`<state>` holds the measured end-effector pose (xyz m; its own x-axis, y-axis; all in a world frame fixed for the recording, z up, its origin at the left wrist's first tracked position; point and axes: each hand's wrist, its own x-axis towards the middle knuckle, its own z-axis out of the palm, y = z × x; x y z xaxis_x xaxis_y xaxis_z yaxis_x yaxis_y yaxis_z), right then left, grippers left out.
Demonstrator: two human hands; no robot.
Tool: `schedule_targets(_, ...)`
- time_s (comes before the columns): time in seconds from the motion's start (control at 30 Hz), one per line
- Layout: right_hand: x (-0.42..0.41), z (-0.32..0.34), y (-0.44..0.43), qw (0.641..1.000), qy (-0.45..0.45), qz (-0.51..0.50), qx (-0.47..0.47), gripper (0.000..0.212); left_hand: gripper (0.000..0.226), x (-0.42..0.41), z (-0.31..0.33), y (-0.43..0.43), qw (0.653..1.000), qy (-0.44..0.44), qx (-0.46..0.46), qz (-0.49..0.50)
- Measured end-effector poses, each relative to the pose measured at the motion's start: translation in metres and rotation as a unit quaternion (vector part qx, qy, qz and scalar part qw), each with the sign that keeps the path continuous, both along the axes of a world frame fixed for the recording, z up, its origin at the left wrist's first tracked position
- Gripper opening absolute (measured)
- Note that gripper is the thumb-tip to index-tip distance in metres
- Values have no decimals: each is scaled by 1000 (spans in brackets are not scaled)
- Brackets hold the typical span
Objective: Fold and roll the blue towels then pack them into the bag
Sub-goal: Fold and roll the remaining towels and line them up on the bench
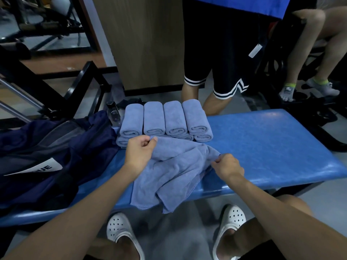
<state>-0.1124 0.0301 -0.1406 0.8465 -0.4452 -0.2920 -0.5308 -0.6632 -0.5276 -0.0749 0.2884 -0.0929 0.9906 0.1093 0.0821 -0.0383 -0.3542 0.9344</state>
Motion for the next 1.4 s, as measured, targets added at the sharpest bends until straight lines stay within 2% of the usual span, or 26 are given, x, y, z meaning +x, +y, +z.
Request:
schedule_targets(0.13,7,2,3,994,-65,-29,83,27,42,-2,8,9,1000,-3,-12,9)
schedule_targets(0.2,10,4,6,989,-89,-35,115,18,42,-4,12,12,1000,-3,-10,9)
schedule_targets(0.37,13,1,21,984,-98,-15,150,18,44,-11,10,16,1000,3,-11,-5)
schedule_targets(0.5,16,-2,27,990,-77,-6,121,16,45,-15,8,21,1000,7,-8,-7)
schedule_targets(0.6,18,0,26,995,-59,18,84,23,46,-18,6,26,1000,5,-8,-9)
schedule_targets(0.73,18,1,23,993,-65,41,87,32,45,-16,7,33,1000,4,-11,-3)
schedule_targets(1.0,20,-1,33,995,-76,64,31,30,45,-19,5,34,1000,7,-6,-15)
schedule_targets(1.1,19,-1,34,991,-95,92,32,29,45,-18,5,40,1000,2,-11,-16)
schedule_targets(1.27,18,11,11,985,-150,76,46,18,45,-14,22,47,1000,-19,-9,5)
schedule_targets(1.4,14,35,-9,973,-211,57,80,21,44,-11,38,54,999,-24,-40,12)
